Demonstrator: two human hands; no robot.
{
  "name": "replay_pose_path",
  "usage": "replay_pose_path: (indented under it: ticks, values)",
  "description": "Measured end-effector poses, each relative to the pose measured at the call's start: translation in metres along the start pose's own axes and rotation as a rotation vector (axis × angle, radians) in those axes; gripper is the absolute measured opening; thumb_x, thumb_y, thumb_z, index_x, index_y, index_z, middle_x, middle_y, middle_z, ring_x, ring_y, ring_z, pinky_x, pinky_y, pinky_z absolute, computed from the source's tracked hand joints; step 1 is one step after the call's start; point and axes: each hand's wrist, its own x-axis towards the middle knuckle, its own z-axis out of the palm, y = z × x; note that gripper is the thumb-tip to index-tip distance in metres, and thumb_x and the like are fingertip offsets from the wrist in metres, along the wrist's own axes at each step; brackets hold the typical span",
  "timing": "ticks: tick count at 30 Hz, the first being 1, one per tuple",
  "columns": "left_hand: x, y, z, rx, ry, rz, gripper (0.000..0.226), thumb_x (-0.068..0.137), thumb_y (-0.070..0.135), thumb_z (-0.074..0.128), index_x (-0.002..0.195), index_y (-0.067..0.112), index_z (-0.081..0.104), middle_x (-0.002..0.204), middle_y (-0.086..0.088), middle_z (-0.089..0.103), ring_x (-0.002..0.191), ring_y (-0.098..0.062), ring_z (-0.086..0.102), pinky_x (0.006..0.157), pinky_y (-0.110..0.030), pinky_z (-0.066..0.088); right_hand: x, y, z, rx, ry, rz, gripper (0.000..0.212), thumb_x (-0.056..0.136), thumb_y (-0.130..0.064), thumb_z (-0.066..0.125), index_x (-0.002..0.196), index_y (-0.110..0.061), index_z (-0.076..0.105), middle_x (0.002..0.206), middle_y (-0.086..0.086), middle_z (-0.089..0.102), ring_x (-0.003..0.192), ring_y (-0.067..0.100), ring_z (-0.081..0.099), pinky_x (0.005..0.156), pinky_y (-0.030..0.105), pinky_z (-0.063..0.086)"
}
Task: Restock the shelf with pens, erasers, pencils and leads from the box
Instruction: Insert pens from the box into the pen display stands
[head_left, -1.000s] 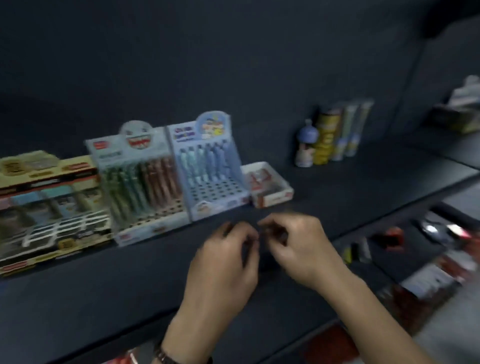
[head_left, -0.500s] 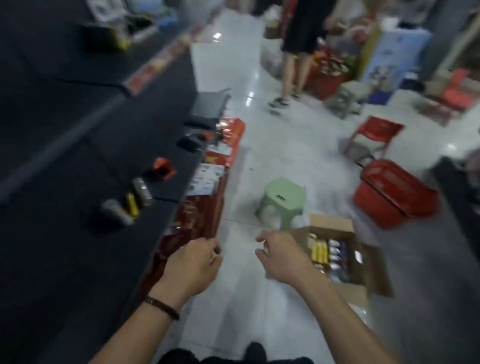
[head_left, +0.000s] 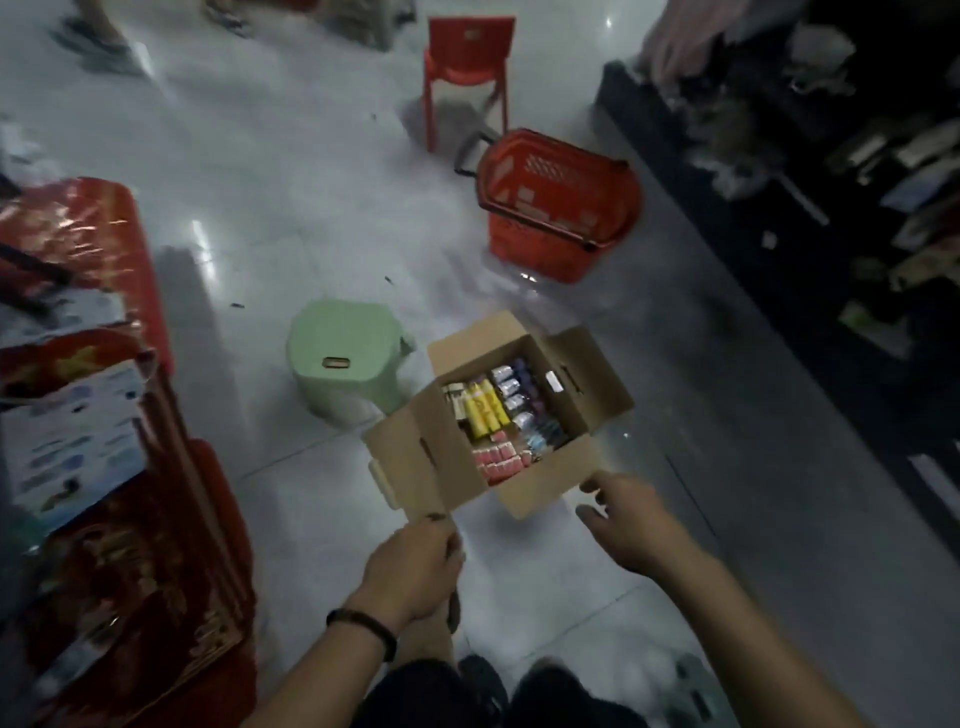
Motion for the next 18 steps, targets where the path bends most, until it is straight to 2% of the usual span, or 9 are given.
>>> replay_pose_path:
  ticks: [3, 6, 10, 12, 14, 16, 18]
  values:
    - [0.099, 0.005, 0.005, 0.042, -0.115, 0.046, 0.02, 0.103, 0.042, 0.051, 0.113, 0.03, 0.064, 0.121, 0.001, 0.068, 0.104, -0.02, 0.064, 0.087, -0.036, 0.055, 0.07, 0.029, 0.001, 0.019, -0.051, 0.064, 0.037, 0.105, -0.04, 0.062, 0.137, -0.02, 0.062, 0.132, 0.007, 0.064, 0.118, 0.026, 0.063, 0.098, 0.04, 0.054]
    - [0.2, 0.013, 0.022, 0.038, -0.183, 0.054, 0.025, 0.104, 0.034, 0.051, 0.12, 0.025, 0.068, 0.121, 0.001, 0.069, 0.107, -0.021, 0.065, 0.088, -0.034, 0.054, 0.155, 0.063, 0.012, 0.023, -0.075, 0.089, 0.04, 0.105, -0.04, 0.06, 0.138, -0.019, 0.061, 0.135, 0.009, 0.063, 0.124, 0.027, 0.06, 0.102, 0.041, 0.052]
    - [0.343, 0.023, 0.068, -0.036, -0.209, 0.024, 0.011, 0.097, 0.022, 0.055, 0.093, 0.026, 0.064, 0.097, 0.002, 0.069, 0.093, -0.02, 0.066, 0.085, -0.035, 0.057, 0.283, 0.112, 0.039, 0.019, -0.079, 0.099, 0.039, 0.105, -0.034, 0.06, 0.14, -0.017, 0.06, 0.136, 0.007, 0.06, 0.125, 0.027, 0.058, 0.101, 0.038, 0.05]
    - [0.416, 0.022, 0.108, -0.122, -0.196, -0.004, 0.009, 0.094, 0.017, 0.062, 0.09, 0.024, 0.066, 0.09, 0.005, 0.067, 0.092, -0.021, 0.067, 0.087, -0.038, 0.058, 0.351, 0.139, 0.059, 0.017, -0.101, 0.076, 0.036, 0.104, -0.031, 0.06, 0.138, -0.017, 0.061, 0.133, 0.009, 0.062, 0.122, 0.028, 0.059, 0.1, 0.041, 0.053]
    - [0.483, 0.028, 0.15, -0.209, -0.149, -0.012, 0.007, 0.095, 0.016, 0.067, 0.096, 0.022, 0.07, 0.095, 0.004, 0.068, 0.095, -0.019, 0.067, 0.084, -0.033, 0.056, 0.416, 0.168, 0.082, -0.003, -0.145, 0.045, 0.031, 0.102, -0.025, 0.057, 0.132, -0.017, 0.062, 0.128, 0.011, 0.066, 0.116, 0.031, 0.062, 0.095, 0.045, 0.056]
    - [0.542, 0.038, 0.186, -0.25, -0.106, -0.023, 0.014, 0.097, 0.016, 0.068, 0.108, 0.02, 0.073, 0.109, -0.001, 0.071, 0.102, -0.02, 0.067, 0.08, -0.028, 0.052, 0.471, 0.192, 0.098, -0.001, -0.144, 0.025, 0.024, 0.103, -0.022, 0.057, 0.125, -0.016, 0.065, 0.12, 0.011, 0.068, 0.11, 0.032, 0.065, 0.087, 0.043, 0.056]
    - [0.594, 0.046, 0.222, -0.267, -0.073, -0.036, 0.032, 0.097, 0.016, 0.071, 0.129, 0.014, 0.07, 0.132, -0.007, 0.069, 0.121, -0.024, 0.064, 0.098, -0.031, 0.052, 0.512, 0.213, 0.111, 0.024, -0.095, 0.012, 0.022, 0.105, -0.024, 0.059, 0.123, -0.016, 0.068, 0.117, 0.01, 0.069, 0.106, 0.029, 0.066, 0.083, 0.039, 0.056]
